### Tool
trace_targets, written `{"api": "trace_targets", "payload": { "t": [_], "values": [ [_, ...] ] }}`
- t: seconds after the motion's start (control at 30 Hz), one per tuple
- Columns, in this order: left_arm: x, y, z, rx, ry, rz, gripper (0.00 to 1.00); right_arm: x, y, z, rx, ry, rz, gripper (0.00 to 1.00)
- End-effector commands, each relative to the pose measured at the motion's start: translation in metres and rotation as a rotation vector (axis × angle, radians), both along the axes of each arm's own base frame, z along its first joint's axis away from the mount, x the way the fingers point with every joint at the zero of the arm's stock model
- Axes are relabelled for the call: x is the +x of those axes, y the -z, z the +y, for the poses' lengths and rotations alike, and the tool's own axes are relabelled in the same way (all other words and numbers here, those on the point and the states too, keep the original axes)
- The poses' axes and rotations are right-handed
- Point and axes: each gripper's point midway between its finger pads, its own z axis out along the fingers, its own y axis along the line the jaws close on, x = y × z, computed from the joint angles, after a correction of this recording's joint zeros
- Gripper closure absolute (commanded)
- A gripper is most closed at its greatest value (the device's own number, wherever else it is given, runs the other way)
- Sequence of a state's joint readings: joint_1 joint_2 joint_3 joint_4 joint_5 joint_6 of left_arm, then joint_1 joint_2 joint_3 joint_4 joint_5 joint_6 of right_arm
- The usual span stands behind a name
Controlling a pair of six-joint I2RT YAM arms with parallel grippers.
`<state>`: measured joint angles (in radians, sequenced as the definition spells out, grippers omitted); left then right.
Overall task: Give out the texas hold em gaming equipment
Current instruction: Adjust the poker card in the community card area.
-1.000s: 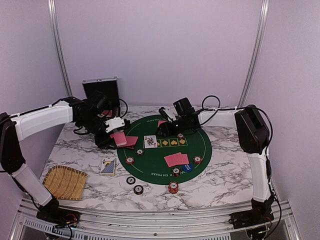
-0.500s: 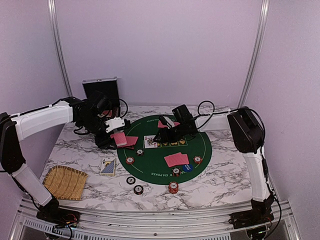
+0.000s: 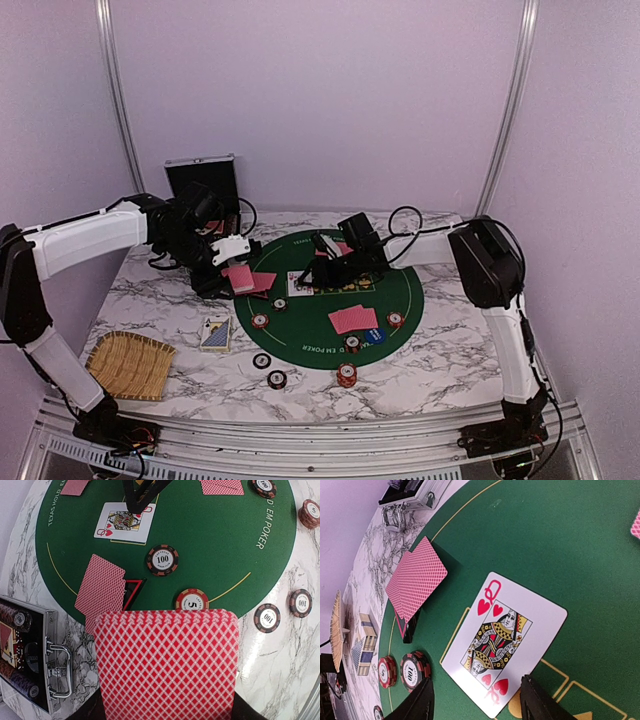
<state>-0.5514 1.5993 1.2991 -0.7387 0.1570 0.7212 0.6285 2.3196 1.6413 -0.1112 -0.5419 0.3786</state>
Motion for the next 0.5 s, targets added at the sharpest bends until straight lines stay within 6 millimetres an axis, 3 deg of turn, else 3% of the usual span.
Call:
{"api": "trace_targets", "payload": {
  "t": [0.0,0.23,0.33,0.47],
  "values": [
    [0.001,-0.008,-0.006,-0.02,0.013,0.001,1.0,-0.012,0.009,0.01,0.007,-0.008,0.061,0.43],
    [0.002,-0.008,-0.009,-0.024,0.018,0.005,1.0,-0.011,-0.012,0.009,0.038,-0.003,0.042,0.43],
    [0.002,-0.008,-0.011,-0.026,0.021,0.005,1.0,-0.004,-0.036,0.002,0.067,0.025,0.013,0.39],
    [0.003,-0.008,-0.013,-0.03,0.025,0.008,1.0,-0.006,-0.08,-0.002,0.136,0.055,-0.028,0.27]
  ]
}}
